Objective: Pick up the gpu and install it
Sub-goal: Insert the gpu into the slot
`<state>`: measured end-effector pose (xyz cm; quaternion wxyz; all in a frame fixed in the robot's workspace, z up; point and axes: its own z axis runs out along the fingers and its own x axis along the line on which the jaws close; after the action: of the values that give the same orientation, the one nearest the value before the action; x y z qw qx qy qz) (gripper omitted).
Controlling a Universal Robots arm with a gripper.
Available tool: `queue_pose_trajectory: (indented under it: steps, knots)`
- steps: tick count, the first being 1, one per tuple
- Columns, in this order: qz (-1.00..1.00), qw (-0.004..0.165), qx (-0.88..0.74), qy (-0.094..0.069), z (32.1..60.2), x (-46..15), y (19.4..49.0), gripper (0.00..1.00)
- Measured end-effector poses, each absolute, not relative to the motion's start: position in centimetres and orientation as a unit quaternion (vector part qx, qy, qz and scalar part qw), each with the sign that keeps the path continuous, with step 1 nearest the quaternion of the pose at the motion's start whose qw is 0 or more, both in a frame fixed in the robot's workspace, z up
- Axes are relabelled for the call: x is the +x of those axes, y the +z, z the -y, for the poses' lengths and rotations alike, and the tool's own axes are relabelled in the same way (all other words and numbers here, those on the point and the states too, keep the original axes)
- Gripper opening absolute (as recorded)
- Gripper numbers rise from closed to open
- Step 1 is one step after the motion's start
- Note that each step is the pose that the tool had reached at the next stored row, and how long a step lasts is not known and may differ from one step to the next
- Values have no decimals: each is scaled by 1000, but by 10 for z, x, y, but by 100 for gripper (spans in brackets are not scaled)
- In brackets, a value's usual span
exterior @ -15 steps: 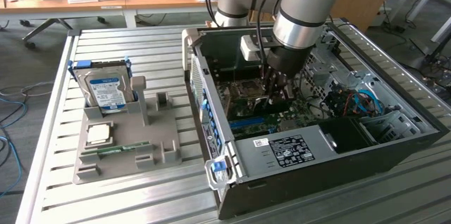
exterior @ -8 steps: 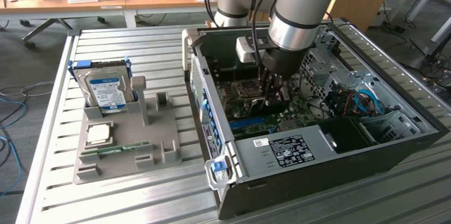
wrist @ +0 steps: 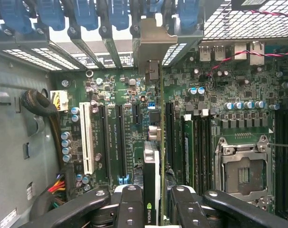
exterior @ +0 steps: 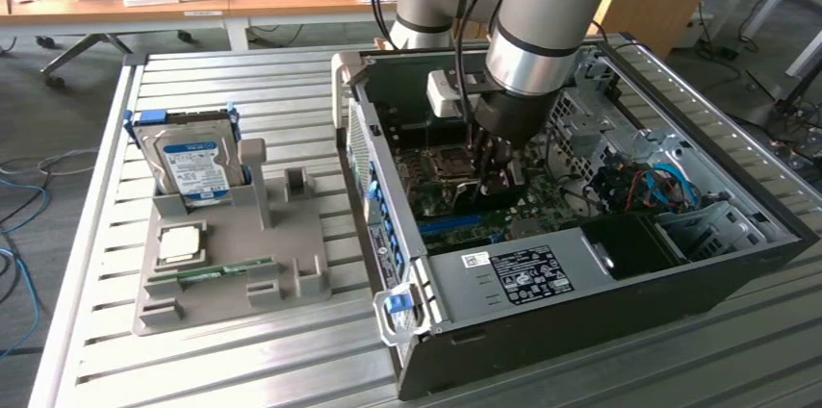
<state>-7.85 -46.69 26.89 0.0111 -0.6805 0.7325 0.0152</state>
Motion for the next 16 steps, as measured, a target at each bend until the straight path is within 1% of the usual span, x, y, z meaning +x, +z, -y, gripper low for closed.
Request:
queue_pose_trajectory:
  steps: [16]
  knots:
    - [-732,11,-681,15,467,-81,268,27]
